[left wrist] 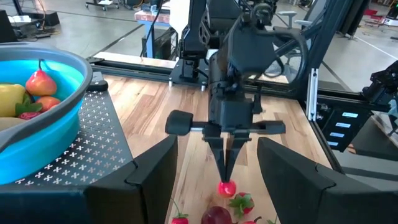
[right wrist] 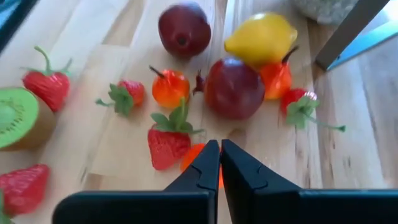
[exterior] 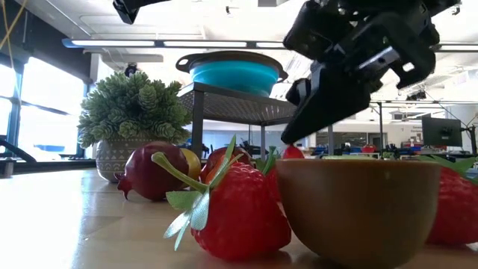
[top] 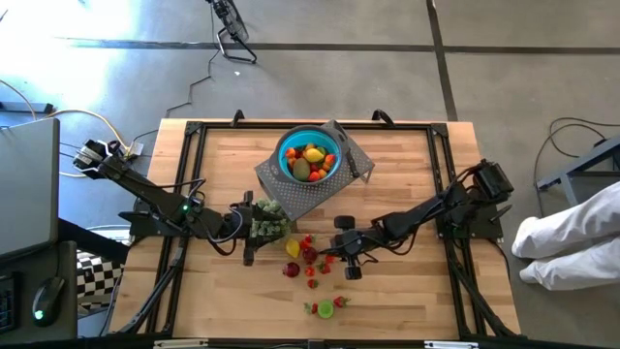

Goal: Pick & Place Fruit
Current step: Put the pear into the blue strainer bowl on the shelf

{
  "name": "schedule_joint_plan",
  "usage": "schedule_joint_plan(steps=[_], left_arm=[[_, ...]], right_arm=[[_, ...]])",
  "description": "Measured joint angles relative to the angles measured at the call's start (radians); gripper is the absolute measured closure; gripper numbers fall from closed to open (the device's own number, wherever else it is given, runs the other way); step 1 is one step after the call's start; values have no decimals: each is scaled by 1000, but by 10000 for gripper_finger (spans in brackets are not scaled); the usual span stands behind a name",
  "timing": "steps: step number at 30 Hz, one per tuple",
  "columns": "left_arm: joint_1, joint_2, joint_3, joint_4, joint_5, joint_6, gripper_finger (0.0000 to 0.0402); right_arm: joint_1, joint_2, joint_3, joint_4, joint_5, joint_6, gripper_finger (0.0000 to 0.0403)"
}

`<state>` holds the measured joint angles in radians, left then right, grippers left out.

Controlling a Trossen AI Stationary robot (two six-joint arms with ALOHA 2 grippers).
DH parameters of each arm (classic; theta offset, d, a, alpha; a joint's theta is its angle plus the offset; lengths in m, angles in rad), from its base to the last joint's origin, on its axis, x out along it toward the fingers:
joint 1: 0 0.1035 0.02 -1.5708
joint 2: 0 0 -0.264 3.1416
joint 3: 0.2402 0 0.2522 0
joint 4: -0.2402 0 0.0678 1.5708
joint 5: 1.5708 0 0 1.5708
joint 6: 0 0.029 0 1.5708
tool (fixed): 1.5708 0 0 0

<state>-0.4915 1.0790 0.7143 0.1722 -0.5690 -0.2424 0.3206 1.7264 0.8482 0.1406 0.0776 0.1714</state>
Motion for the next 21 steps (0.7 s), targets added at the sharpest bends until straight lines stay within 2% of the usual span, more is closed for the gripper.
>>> schedule_joint_plan(steps=[6, 11, 21], left_arm=[[0, 0, 0, 0, 0, 0, 184], [0, 0, 0, -4, 0, 0, 184], [0, 0, 0, -4, -1, 0, 184]], right_arm=[[0, -82, 0, -3, 5, -15, 399], [0, -184, 0, -15, 57, -41, 399], [0, -433, 0, -30, 257, -176, 399]])
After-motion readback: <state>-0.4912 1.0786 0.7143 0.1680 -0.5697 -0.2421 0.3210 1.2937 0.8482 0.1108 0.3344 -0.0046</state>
